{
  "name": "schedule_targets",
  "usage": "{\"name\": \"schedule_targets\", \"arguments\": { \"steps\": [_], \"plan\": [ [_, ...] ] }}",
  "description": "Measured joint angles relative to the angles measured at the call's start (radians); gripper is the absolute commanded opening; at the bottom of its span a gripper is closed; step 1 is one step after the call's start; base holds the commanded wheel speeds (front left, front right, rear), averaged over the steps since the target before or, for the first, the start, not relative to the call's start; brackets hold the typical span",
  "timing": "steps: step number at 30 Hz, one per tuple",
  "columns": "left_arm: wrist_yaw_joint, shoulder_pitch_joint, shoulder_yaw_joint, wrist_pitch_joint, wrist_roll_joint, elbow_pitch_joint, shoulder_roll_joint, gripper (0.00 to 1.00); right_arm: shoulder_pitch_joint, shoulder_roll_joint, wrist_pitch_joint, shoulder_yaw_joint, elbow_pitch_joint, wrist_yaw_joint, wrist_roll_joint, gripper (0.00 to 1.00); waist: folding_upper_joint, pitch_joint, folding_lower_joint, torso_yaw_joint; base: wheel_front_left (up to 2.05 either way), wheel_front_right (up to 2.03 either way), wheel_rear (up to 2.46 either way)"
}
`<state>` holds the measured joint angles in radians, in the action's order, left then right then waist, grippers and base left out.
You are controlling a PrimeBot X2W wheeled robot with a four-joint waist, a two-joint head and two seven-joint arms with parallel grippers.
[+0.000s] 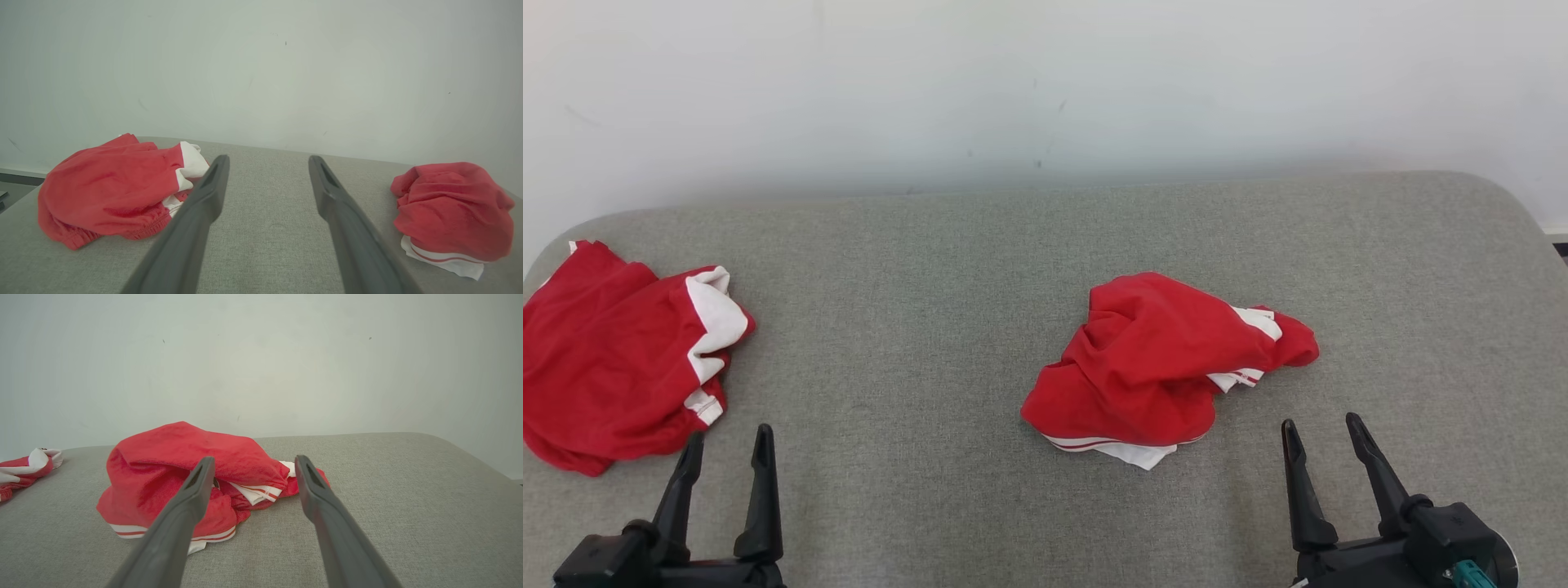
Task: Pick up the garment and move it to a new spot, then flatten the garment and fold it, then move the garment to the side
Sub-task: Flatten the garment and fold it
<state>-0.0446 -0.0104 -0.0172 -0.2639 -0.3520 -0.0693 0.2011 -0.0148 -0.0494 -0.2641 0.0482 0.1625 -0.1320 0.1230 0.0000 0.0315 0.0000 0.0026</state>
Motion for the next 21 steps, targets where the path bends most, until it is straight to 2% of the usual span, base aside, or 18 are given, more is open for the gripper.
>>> {"name": "schedule_targets", "arguments": {
  "steps": [21],
  "plan": [
    [-0.028,0.000,0.031,0.000,0.035,-0.019,-0.030,1.00,0.010,0.000,0.007,-0.003,0.003,0.000,0.000,1.00,0.0000,-0.002,0.0000,0.002,0.00,0.00,0.00]
  ]
}}
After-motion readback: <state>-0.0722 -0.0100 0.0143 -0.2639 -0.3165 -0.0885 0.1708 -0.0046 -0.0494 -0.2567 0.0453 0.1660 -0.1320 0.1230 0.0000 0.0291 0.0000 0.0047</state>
